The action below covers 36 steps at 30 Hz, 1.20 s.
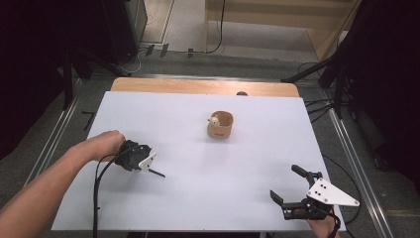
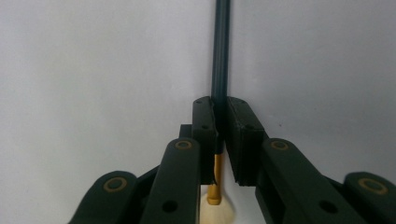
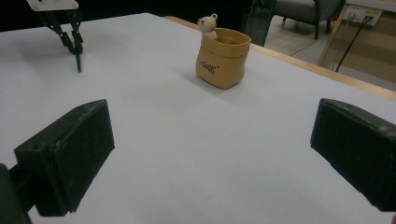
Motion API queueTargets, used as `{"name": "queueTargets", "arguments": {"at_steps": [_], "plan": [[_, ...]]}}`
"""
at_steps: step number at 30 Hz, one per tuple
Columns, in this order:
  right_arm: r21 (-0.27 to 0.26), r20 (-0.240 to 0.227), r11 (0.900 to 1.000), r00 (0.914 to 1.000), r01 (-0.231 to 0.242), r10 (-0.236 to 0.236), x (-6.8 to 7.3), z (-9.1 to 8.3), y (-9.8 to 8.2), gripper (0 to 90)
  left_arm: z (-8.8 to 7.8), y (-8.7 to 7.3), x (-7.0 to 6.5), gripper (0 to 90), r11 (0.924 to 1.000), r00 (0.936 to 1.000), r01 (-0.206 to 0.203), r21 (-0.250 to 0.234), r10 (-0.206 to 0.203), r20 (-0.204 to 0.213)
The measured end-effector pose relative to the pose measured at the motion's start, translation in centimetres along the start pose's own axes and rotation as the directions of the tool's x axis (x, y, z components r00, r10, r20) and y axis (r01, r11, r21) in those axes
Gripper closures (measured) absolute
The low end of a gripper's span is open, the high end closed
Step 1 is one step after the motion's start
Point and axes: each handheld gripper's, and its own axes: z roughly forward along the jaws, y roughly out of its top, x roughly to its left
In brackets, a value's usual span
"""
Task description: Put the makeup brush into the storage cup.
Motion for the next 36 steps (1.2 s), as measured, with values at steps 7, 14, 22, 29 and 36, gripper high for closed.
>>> {"name": "queueTargets", "arguments": {"at_steps": [7, 14, 22, 29, 36], "plan": [[0.004, 0.0, 1.0, 1.0, 0.003, -0.003, 0.0, 0.0, 0.0, 0.0, -0.1, -0.1, -0.2, 83.9, 0.9995, 0.9996, 0.027, -0.02, -0.027, -0.004], [0.007, -0.005, 1.0, 1.0, 0.005, -0.005, 0.1, 0.0, 0.0, 0.1, -1.6, 0.8, -0.5, 84.1, 0.9985, 0.998, 0.029, -0.047, -0.032, -0.056], [0.016, -0.008, 1.0, 0.9999, 0.009, -0.009, 0.2, 0.1, 0.0, 0.1, -3.6, 2.2, -0.8, 84.1, 0.9944, 0.9955, 0.025, -0.102, -0.034, -0.088], [0.032, -0.005, 1.0, 1.0, 0.0, 0.0, 0.1, 0.2, 0.0, 0.1, -4.7, 3.4, -0.9, 84.1, 0.9903, 0.9932, 0.015, -0.138, -0.031, -0.113], [0.075, -0.01, 0.997, 0.9999, -0.005, 0.006, 0.1, 0.4, 0.1, 0.0, -5.5, 4.4, -0.9, 84.1, 0.9897, 0.9912, 0.012, -0.142, -0.031, -0.129]]}}
